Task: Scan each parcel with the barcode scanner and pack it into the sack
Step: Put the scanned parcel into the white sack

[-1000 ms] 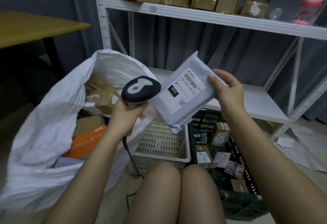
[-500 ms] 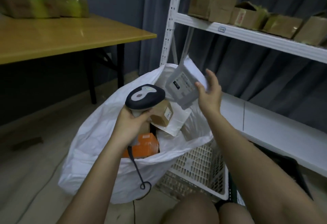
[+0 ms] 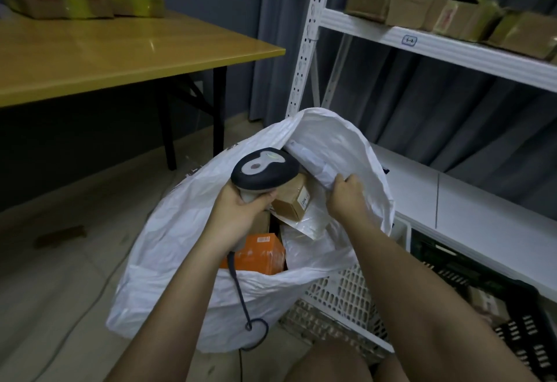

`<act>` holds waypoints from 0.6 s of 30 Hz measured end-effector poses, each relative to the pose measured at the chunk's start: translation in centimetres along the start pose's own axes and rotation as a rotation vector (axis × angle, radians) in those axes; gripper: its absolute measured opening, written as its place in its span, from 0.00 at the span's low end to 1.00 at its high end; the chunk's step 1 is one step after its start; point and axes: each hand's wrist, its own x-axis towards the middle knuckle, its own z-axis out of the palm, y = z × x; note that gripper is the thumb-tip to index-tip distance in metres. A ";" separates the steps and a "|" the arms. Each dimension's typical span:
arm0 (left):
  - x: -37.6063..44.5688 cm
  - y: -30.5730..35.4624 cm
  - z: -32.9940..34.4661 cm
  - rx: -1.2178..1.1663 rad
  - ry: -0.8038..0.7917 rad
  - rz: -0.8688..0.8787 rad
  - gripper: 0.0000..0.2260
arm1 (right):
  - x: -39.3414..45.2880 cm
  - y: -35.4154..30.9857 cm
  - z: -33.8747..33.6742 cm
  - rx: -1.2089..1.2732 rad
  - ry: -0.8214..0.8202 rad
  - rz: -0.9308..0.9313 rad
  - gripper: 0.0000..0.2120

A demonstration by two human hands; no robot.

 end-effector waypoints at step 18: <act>-2.9 1.5 2.0 -0.030 -0.095 -0.008 0.19 | -5.9 1.3 -4.1 0.351 -0.249 -0.202 0.38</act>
